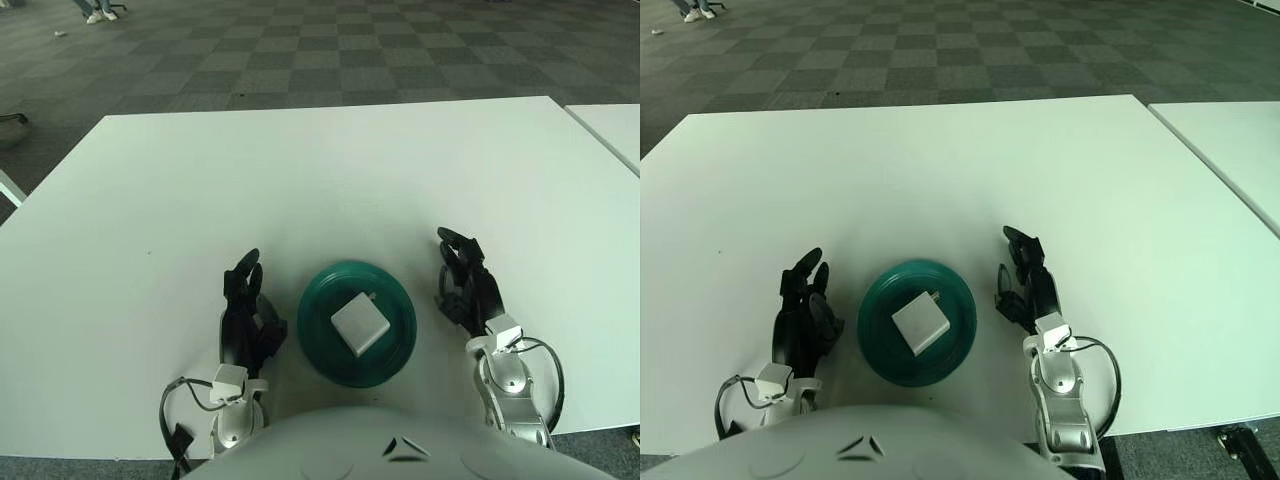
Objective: Put the charger into the plate.
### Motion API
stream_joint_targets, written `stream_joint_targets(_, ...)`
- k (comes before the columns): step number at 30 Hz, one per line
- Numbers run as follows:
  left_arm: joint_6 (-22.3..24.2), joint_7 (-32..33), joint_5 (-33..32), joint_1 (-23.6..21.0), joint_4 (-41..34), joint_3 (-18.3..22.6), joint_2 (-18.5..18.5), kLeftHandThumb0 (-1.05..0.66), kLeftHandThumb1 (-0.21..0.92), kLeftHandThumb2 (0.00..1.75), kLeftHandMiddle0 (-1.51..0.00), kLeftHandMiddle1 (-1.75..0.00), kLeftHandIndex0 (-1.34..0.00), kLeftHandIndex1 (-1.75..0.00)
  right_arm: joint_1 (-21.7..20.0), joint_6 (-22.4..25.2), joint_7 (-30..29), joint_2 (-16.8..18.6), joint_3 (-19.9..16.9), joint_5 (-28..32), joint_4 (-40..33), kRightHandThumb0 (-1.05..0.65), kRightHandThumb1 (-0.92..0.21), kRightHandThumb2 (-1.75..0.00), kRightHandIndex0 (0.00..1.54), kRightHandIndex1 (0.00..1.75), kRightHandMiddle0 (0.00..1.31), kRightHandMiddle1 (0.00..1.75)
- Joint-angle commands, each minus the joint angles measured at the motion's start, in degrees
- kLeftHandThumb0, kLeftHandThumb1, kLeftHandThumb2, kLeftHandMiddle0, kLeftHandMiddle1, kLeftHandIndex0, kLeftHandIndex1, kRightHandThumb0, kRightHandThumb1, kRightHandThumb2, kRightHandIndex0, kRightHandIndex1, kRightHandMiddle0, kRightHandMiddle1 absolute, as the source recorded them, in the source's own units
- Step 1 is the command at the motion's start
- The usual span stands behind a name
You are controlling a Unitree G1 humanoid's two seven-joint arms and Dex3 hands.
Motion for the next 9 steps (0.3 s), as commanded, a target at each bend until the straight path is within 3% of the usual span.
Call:
stream_joint_targets(1,1.73,-0.08,0.84,1.46,1.05,1.01,0.60,-0.90,0.92,1.08,-0.25,0.00,0.00,-0.64,2.73,-2.57,1.20,1.34,0.77,1.54,7.67,-0.73,-0.92,-0.81,0.27,0.02,0.00,0.77)
stream_joint_targets(5,0.18,0.24,2.51,0.90,1.37,1.25,0.87,-0.91,0.92,1.08,-0.23,0.00,0.00,-0.62,2.40,-10.17,2.31,1.44,1.46,1.69,10.66,-0.74,-0.92,-0.81,0.27,0.02,0.00,0.79)
stream_joint_targets(9,-0.22,-0.35,2.60,0.70,1.39,1.34,1.20,-0.92,0.92,1.09,-0.20,0.00,0.00,-0.58,1.79,-12.73,3.57,1.29,1.52,2.42,13.01,-0.77,-0.92,-0.81,0.26,0.01,0.00,0.75)
